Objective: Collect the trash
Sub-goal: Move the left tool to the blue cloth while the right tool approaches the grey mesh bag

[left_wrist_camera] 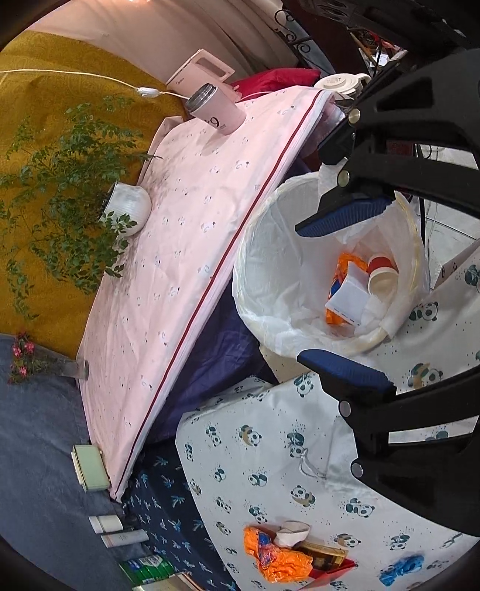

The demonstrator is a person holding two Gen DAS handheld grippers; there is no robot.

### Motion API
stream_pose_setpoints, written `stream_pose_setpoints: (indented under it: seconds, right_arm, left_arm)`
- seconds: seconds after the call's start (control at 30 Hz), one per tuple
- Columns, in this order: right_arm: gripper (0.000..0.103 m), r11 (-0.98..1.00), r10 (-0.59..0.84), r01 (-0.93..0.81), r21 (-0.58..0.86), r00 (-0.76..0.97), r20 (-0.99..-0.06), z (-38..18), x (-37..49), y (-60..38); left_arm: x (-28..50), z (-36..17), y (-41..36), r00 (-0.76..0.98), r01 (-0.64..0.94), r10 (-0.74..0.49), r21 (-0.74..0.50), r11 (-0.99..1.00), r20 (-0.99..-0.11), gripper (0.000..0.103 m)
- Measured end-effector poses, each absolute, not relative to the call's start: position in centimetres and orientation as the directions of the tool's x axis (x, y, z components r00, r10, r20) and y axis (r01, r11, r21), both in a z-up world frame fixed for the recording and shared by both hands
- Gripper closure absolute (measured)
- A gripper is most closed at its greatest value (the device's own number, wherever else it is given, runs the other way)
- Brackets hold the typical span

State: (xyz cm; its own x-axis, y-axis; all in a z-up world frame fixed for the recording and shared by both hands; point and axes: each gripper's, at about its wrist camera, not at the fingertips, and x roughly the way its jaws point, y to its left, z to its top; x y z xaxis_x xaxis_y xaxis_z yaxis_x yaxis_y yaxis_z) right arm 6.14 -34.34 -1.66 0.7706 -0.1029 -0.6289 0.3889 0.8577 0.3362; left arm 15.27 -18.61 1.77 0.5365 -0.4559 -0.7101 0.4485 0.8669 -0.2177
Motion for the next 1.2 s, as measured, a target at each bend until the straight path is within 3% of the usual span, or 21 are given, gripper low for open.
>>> stream_pose_setpoints:
  seconds: [0.17,0.33,0.5,0.63,0.87,1.2]
  right_arm:
    - [0.096,0.869,-0.112,0.382,0.313,0.770,-0.627,-1.5,6.9,-33.5]
    - [0.079,0.880,-0.116,0.370,0.299,0.776,-0.620,-1.0,7.3,-32.5]
    - [0.078,0.891,-0.103,0.348,0.292,0.781,-0.616,-0.4,7.4,-31.0]
    - [0.064,0.902,-0.099,0.327,0.283,0.792,-0.602,0.5,7.4,-29.4]
    - [0.062,0.923,-0.073,0.280,0.262,0.799,-0.597,1.7,7.5,-26.0]
    - [0.058,0.952,-0.017,0.199,0.232,0.792,-0.610,2.1,8.1,-20.3]
  left_arm:
    - [15.5,1.6,-17.6,0.548,0.433,-0.443,-0.213,0.876,-0.709,0.043]
    - [15.7,1.3,-16.5,0.556,0.413,-0.430,-0.213,0.886,-0.712,0.042]
    - [15.8,1.1,-14.6,0.566,0.378,-0.416,-0.224,0.898,-0.712,0.038]
    - [15.7,1.3,-12.8,0.582,0.350,-0.403,-0.229,0.908,-0.707,0.038]
    - [15.3,1.8,-8.8,0.615,0.289,-0.374,-0.243,0.926,-0.694,0.032]
    - [14.4,1.8,-1.7,0.673,0.176,-0.278,-0.216,0.960,-0.686,0.031]
